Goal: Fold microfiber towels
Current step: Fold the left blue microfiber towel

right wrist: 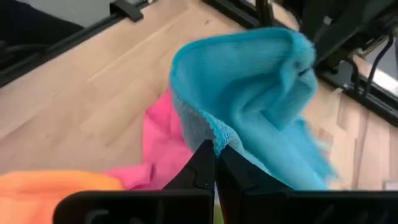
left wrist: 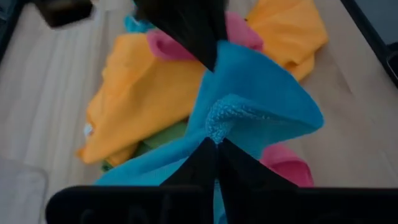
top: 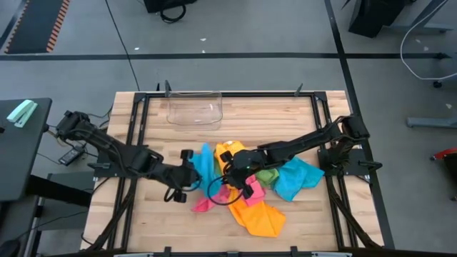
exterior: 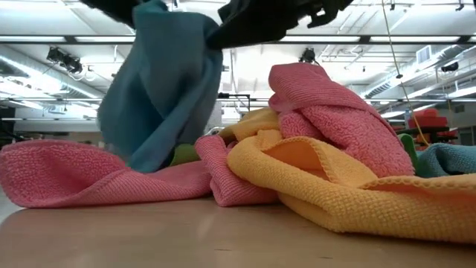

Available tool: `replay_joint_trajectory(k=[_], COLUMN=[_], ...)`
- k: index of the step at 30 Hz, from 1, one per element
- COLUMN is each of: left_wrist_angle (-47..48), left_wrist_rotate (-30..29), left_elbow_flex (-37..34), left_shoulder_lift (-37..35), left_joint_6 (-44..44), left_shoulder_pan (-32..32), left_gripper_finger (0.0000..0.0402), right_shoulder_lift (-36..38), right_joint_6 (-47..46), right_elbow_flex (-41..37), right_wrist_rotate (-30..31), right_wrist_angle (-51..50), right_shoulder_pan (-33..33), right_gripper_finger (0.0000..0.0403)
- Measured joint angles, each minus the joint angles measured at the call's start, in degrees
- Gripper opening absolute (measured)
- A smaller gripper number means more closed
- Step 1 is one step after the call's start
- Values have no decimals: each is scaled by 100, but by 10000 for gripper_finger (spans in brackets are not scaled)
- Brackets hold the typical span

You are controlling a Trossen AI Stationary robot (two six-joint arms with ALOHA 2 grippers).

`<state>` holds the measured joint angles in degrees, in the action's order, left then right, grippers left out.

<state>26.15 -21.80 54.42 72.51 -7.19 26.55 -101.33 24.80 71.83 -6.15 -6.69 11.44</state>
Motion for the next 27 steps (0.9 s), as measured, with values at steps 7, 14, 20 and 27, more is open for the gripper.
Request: replay_joint_trajectory(k=[7,14,20,27], left_wrist_angle=[-412,-368,-258,350], left_wrist_rotate=[-159,-173,-658,-1951], left_elbow_flex=[-591,-768,-559,-202], left_shoulder_lift=[-1,-37,-247,-588], left_joint_6=[-301,-594,-229,42], left_shoulder_pan=[268,599,709,587], left_gripper_finger=[12,16,10,23], right_shoulder_lift=[-368,-662,-427,-41], right_joint_6=[-130,-162,73,514], right_elbow_flex=[226,272,260,262], right_wrist_rotate=[-497,-607,-415,126], right_wrist_angle=[37,79,-51,-350], right_shoulder_pan=[10,31,-43,-299], right_gripper_finger=[10,10,10,10])
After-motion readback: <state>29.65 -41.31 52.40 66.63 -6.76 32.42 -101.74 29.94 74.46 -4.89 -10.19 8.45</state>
